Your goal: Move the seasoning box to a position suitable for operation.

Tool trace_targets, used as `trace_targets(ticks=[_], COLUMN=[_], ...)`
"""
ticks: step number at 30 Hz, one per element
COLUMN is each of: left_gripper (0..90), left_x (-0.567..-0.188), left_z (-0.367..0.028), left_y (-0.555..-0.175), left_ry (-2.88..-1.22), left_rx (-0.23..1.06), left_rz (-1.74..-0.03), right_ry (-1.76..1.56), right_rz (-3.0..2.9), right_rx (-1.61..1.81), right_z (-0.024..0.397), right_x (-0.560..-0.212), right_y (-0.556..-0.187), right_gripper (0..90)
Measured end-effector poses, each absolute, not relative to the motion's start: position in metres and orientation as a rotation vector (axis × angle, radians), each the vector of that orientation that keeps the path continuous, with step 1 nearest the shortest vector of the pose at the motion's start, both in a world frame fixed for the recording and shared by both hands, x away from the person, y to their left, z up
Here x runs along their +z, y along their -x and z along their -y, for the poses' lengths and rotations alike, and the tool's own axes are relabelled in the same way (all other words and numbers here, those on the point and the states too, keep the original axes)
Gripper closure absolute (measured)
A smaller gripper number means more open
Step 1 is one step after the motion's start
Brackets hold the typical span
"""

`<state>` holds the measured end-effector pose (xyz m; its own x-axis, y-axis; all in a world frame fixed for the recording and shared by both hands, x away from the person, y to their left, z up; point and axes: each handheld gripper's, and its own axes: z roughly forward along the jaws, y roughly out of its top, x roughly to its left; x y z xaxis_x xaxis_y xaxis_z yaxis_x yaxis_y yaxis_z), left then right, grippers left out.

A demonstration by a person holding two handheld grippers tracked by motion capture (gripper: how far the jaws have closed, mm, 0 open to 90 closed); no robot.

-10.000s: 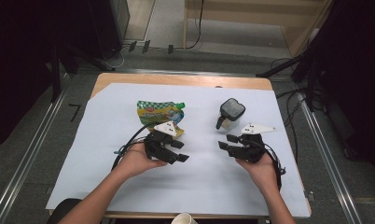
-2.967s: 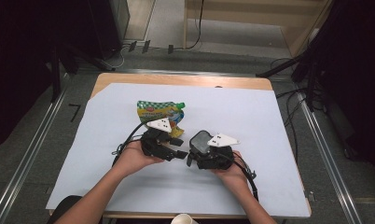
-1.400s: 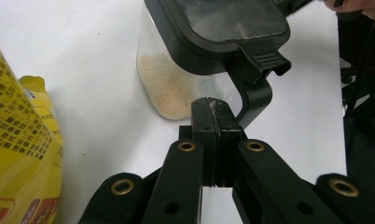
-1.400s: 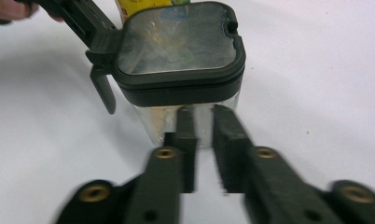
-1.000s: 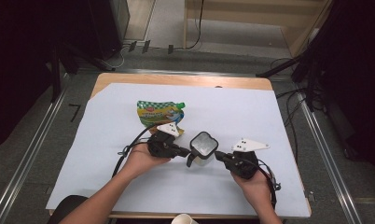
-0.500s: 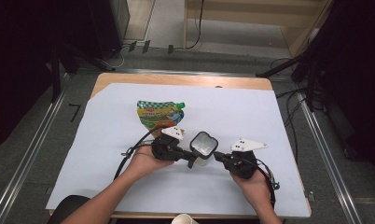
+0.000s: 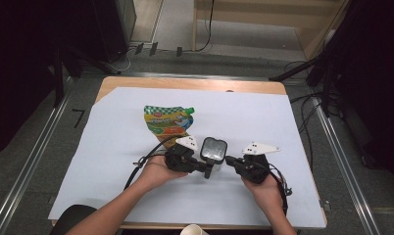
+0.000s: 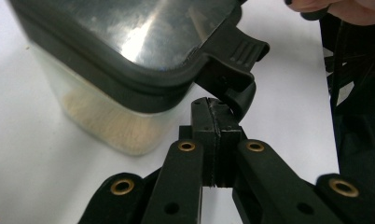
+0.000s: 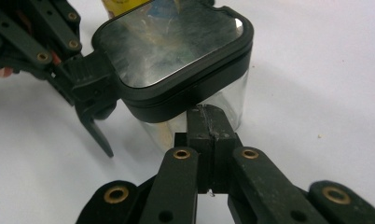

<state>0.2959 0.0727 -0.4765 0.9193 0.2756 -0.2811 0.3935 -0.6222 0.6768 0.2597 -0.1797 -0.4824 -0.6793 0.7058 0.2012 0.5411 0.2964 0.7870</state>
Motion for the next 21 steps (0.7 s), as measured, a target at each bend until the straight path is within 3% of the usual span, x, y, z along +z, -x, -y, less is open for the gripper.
trace_targets(ticks=[16, 21], left_gripper=[86.2, 68.4], left_x=[-0.468, -0.458], left_z=[-0.068, -0.081], left_y=[-0.287, -0.289], left_ry=[-2.266, -2.254], left_rx=[-0.255, -0.316], left_rz=[-0.422, -0.440], right_ry=[-1.244, -1.197], right_rz=[-2.355, -2.359], right_rx=[1.310, 1.294], right_z=[0.189, 0.191], right_x=[-0.476, -0.467], right_y=[-0.256, -0.239], right_gripper=[90.0, 90.0])
